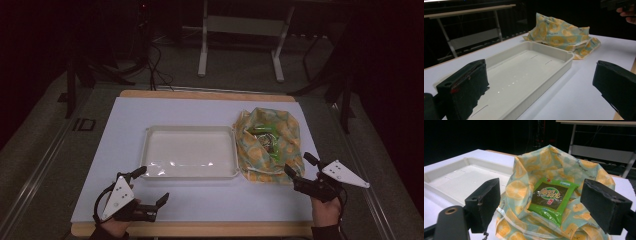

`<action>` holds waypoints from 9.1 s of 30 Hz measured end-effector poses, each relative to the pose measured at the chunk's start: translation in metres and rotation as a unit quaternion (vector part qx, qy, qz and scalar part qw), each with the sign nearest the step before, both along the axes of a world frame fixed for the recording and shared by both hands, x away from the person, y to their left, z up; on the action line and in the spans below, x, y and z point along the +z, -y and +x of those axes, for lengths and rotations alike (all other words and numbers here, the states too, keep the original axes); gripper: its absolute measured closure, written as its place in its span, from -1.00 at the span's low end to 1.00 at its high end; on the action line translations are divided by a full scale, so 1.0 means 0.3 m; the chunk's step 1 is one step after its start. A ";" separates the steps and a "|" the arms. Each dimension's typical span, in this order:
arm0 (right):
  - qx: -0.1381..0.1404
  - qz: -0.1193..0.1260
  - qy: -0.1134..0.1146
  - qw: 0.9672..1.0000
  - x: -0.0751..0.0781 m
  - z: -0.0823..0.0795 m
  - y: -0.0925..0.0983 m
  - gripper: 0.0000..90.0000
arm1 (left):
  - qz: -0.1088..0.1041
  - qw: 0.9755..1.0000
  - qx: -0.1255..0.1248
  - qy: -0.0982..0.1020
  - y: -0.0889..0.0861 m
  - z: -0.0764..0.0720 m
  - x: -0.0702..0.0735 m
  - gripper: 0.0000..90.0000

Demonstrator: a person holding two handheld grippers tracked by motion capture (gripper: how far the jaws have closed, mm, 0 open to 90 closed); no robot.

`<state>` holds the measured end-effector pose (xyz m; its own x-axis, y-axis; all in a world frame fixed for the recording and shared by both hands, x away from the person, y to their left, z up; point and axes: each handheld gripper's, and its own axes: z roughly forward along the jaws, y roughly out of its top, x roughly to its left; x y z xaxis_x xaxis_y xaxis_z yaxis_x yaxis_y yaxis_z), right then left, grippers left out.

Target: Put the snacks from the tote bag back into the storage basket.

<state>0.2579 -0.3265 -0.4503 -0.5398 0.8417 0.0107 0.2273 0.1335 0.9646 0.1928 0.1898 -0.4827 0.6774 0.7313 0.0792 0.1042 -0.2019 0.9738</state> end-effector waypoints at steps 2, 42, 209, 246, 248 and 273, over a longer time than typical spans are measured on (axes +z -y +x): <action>0.004 -0.005 -0.002 1.000 -0.001 0.000 -0.002 -0.64 | 0.000 1.000 -0.006 -0.002 0.003 0.001 -0.001 -0.99; 0.044 -0.035 0.013 0.998 0.114 0.054 -0.043 -0.64 | 0.010 1.000 -0.013 -0.007 0.026 0.012 -0.008 -0.99; -0.022 -0.008 -0.357 0.934 -0.101 0.612 -0.044 0.98 | 0.033 0.999 -0.028 -0.023 0.047 0.025 -0.020 -0.99; -0.069 0.047 -0.309 0.948 0.009 0.507 0.110 0.97 | 0.032 0.999 -0.029 -0.022 0.047 0.024 -0.019 -0.99; -0.072 0.053 -0.308 0.947 0.013 0.501 0.124 0.97 | 0.032 0.999 -0.030 -0.022 0.047 0.024 -0.019 -0.99; -0.109 0.091 -0.279 0.950 0.077 0.403 0.226 0.97 | 0.036 0.999 -0.030 -0.017 0.051 0.024 -0.020 -0.99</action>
